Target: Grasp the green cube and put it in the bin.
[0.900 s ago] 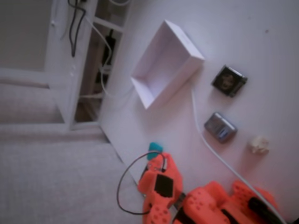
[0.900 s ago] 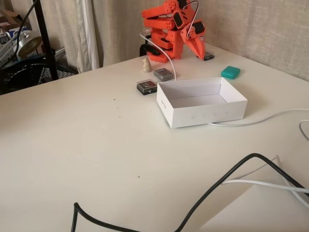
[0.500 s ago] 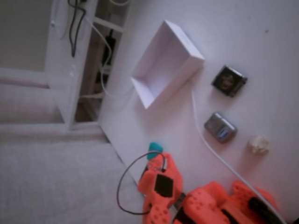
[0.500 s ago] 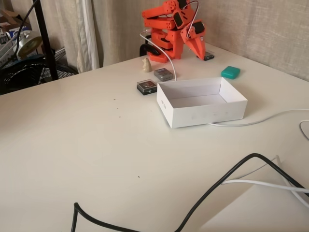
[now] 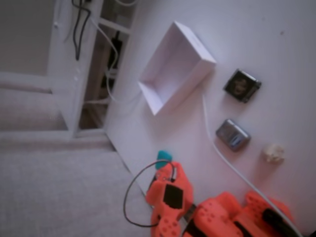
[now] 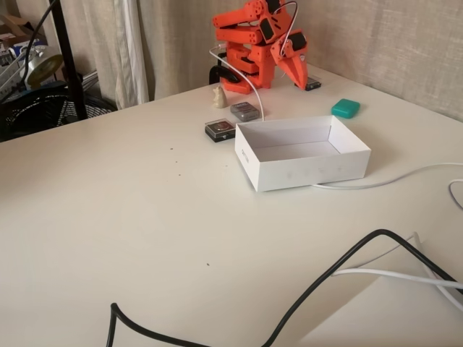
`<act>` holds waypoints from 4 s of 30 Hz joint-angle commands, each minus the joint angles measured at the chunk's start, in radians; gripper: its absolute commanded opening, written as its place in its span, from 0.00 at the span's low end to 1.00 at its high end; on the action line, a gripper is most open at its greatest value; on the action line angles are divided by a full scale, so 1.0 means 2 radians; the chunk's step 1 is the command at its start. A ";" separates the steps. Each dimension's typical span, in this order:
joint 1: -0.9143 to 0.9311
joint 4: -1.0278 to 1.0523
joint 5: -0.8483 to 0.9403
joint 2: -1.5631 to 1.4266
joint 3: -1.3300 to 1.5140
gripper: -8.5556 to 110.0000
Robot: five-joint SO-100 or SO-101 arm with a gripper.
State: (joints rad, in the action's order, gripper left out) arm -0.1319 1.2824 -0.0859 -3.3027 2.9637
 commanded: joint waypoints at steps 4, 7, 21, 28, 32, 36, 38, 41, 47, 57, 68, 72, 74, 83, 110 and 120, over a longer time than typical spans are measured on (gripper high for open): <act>0.002 0.001 -0.002 -0.003 -0.005 0.00; 0.002 0.001 -0.002 -0.003 -0.005 0.00; -0.055 -0.021 0.008 -0.005 -0.001 0.00; -0.083 -0.012 0.017 -0.005 -0.002 0.00; -0.109 -0.026 0.013 -0.005 0.000 0.00; -0.116 -0.020 0.016 -0.005 -0.001 0.00; -0.117 -0.019 0.016 -0.005 -0.001 0.00; -0.120 -0.019 0.017 -0.005 -0.001 0.00; -0.142 -0.019 0.017 -0.006 -0.001 0.00; -0.150 -0.001 0.009 0.017 -0.025 0.05; -0.159 -0.003 0.020 0.307 -0.236 0.48; -0.147 -0.007 0.020 0.458 -0.343 0.48; -0.137 -0.014 0.020 0.521 -0.383 0.48; -0.097 0.013 0.037 0.729 -0.451 0.47; -0.140 -0.042 0.041 0.920 -0.534 0.47; -0.153 -0.002 0.045 0.959 -0.551 0.40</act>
State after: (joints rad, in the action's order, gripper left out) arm -0.4234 1.2533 0.0000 -1.4005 1.8761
